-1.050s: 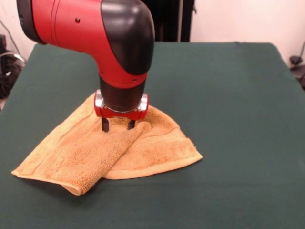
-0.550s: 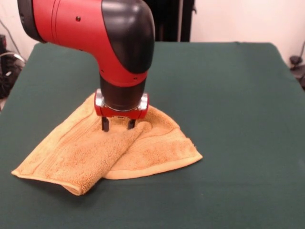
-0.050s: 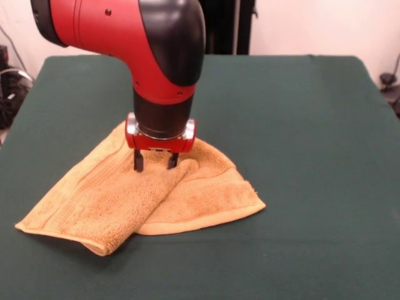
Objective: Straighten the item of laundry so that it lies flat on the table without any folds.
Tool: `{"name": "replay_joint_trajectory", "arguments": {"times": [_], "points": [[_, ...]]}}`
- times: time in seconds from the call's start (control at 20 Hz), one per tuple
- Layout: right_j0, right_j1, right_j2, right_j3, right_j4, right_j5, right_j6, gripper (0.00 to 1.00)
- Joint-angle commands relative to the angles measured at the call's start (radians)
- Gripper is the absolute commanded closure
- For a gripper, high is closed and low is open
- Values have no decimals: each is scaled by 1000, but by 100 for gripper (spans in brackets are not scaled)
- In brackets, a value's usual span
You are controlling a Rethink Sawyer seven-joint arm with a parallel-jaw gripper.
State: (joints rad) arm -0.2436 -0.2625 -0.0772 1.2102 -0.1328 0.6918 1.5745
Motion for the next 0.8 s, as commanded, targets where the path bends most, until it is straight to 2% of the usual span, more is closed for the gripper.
{"name": "replay_joint_trajectory", "arguments": {"times": [0.05,0.6,0.8], "points": [[22,119,99,165,-28,-245,173,0],[37,126,76,198,-20,-257,175,0],[26,124,84,237,-25,-305,178,0]]}}
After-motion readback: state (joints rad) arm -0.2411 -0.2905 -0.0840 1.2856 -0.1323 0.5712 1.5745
